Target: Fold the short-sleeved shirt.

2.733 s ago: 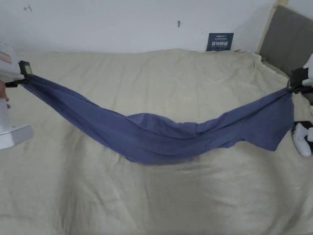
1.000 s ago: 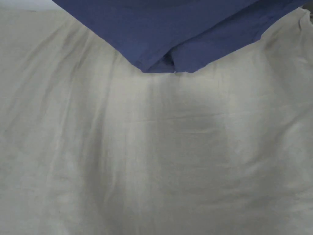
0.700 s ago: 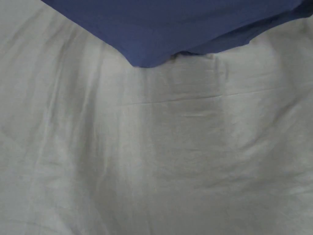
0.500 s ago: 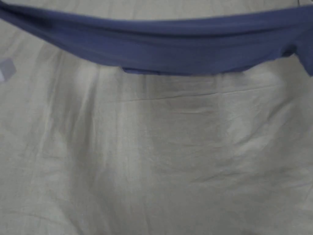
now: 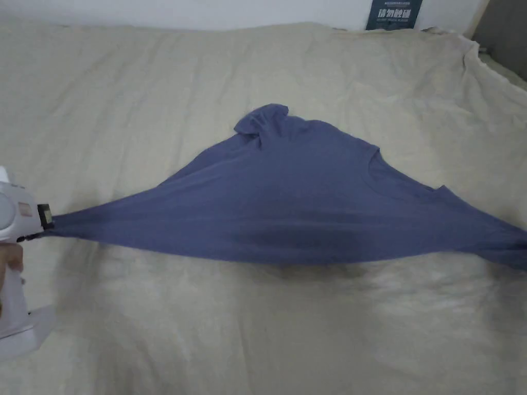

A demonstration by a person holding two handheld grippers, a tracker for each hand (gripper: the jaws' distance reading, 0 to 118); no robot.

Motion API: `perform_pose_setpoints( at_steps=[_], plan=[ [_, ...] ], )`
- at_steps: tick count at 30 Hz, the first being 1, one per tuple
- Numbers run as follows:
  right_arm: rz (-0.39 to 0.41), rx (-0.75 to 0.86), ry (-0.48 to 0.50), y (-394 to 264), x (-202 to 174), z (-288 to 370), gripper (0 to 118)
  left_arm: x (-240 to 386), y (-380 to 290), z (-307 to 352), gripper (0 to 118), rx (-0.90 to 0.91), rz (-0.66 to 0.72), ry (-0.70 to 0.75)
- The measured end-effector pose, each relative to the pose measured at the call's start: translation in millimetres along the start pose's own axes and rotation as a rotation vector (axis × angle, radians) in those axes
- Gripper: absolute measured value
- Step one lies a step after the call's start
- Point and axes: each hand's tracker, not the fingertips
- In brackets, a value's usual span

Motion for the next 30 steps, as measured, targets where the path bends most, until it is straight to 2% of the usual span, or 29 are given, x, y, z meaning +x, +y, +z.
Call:
perform_pose_setpoints(
  at_steps=[5,8,10,14,18,23,24,26,27,28,29,30],
  plan=[
    [0.022,-0.003,-0.003,-46.8,23.5,17.3,2,-30.2,-48.4,24.9,2,-0.021,0.018,0.017],
    [-0.005,-0.012,0.029,-70.3,35.5,29.9,2,-49.2,-70.4,37.1,2,-0.034,0.095,-0.011],
    [0.000,-0.012,0.037,-84.1,39.6,39.4,2,-56.6,-84.2,44.9,2,-0.035,0.090,-0.008],
    [0.104,-0.038,0.030,-110.6,45.1,52.0,2,-72.0,-110.8,56.9,2,-0.054,0.065,0.020],
    [0.123,-0.069,0.040,-132.0,54.0,55.7,2,-90.7,-132.3,60.6,2,-0.077,0.095,0.020],
    [0.128,-0.108,0.052,-147.3,55.6,50.4,2,-97.7,-147.0,52.6,5,-0.113,0.065,0.002],
    [0.125,-0.113,0.059,-147.5,56.0,50.0,2,-97.3,-146.0,52.8,13,-0.118,0.062,0.008],
    [0.113,-0.130,0.080,-145.4,57.5,49.6,7,-101.1,-140.7,55.9,49,-0.120,0.074,0.028],
    [0.105,-0.125,0.078,-142.9,58.6,52.3,21,-104.6,-137.1,57.4,70,-0.112,0.098,0.038],
    [0.103,-0.120,0.071,-137.3,60.3,56.3,52,-110.3,-130.4,61.3,94,-0.096,0.154,0.027],
    [0.107,-0.113,0.067,-132.0,61.9,60.2,76,-114.9,-123.3,65.9,107,-0.075,0.196,0.012],
    [0.109,-0.106,0.057,-125.8,62.1,65.6,91,-118.5,-115.9,70.7,114,-0.057,0.228,-0.004]
  ],
)
